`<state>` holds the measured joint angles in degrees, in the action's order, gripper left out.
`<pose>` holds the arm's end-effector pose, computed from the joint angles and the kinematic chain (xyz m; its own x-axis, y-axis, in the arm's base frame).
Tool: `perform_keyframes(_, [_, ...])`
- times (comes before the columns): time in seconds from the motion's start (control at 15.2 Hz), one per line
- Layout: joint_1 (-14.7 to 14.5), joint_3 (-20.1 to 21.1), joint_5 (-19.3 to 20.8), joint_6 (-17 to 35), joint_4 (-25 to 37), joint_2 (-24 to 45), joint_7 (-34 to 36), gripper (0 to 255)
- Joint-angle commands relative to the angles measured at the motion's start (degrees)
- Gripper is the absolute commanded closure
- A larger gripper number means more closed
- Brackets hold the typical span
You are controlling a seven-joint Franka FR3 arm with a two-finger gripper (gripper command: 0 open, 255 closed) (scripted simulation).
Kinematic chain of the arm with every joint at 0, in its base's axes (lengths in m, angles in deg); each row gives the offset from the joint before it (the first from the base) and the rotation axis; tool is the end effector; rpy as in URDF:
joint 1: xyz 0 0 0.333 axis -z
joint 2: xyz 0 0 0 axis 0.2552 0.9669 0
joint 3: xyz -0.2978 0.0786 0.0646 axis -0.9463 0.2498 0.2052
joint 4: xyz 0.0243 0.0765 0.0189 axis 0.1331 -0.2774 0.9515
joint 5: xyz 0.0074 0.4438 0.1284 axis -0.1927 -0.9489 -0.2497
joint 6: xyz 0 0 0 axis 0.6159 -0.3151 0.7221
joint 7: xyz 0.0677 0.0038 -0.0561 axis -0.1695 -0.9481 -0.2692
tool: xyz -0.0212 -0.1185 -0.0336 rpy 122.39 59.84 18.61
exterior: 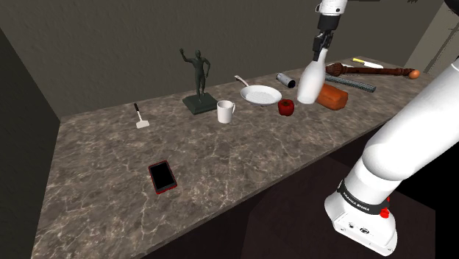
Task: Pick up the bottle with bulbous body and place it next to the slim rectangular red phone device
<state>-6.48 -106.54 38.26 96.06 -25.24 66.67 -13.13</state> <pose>0.4315 -0.3797 0.5374 0.9992 -0.0211 -0.0329 -0.0209 -0.9998 0.0057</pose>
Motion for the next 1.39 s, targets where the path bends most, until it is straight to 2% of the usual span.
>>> perform_keyframes(0.0, [-0.1,0.0,-0.1,-1.6,1.8,0.2,-0.1,255])
perform_keyframes(1.32, [-0.3,-0.6,-2.5,-17.6,22.2,5.1,-2.5,255])
